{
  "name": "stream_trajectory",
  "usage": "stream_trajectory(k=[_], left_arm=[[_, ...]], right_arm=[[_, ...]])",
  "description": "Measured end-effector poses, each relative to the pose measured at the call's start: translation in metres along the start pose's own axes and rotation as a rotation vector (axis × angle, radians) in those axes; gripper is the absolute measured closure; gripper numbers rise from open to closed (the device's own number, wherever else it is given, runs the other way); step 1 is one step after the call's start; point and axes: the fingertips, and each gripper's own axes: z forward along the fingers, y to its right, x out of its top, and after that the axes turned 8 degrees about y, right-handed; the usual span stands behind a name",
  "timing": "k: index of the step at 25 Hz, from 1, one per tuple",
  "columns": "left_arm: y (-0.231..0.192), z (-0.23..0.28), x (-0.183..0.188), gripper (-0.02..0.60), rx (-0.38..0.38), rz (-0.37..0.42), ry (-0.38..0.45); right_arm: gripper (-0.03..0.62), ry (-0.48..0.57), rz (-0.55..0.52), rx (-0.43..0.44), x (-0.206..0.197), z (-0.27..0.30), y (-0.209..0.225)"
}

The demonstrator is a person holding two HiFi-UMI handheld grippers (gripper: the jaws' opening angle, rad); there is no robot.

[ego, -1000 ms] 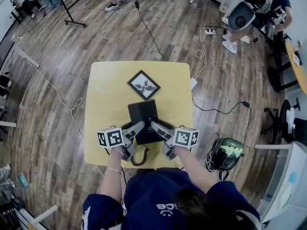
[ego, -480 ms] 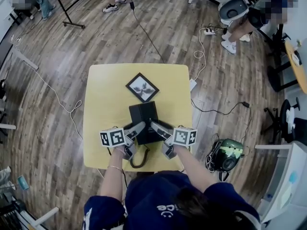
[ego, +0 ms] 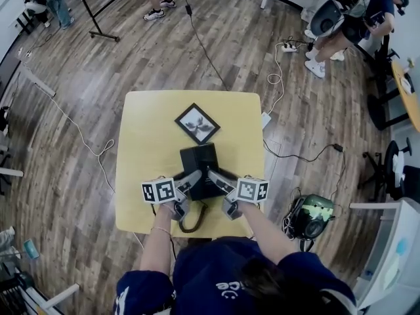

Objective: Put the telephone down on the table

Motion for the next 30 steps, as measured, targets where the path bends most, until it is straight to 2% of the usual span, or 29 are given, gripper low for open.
stream_trajectory(k=[3, 7, 12, 15, 17, 19, 22, 24, 30], left_arm=[[-0.002, 0.002, -0.001, 0.391, 0.008, 0.004, -0.004], [-0.012, 0.004, -0.007, 0.39, 0.082, 0.092, -0.038], [-0.008, 0.006, -0.004, 0.39, 0.069, 0.087, -0.036], [-0.008, 0.004, -0.005, 0.39, 0.102, 0.157, 0.006], [-0.006, 0.002, -0.006, 0.388, 0.141, 0.223, 0.055], [-0.006, 0.0, -0.006, 0.383, 0.182, 0.249, 0.089], [-0.007, -0.016, 0.01, 0.37, 0.271, 0.295, 0.173], [-0.004, -0.03, 0.019, 0.37, 0.302, 0.342, 0.218], [0.027, -0.063, 0.02, 0.37, 0.269, 0.427, 0.264]], right_arm=[[0.373, -0.001, -0.027, -0.028, -0.001, -0.001, 0.007], [0.381, 0.004, -0.012, -0.053, -0.002, 0.002, 0.006], [0.384, 0.007, -0.034, -0.067, -0.002, 0.001, 0.01], [0.373, 0.01, -0.038, -0.064, -0.002, 0.001, 0.008], [0.337, 0.018, -0.033, -0.052, -0.003, 0.0, 0.005], [0.302, 0.045, -0.049, -0.061, 0.003, -0.003, 0.003], [0.283, 0.115, -0.1, -0.097, 0.023, -0.008, -0.003], [0.283, 0.138, -0.154, -0.114, 0.033, -0.012, -0.008], [0.273, 0.13, -0.396, -0.155, 0.05, -0.042, -0.024]])
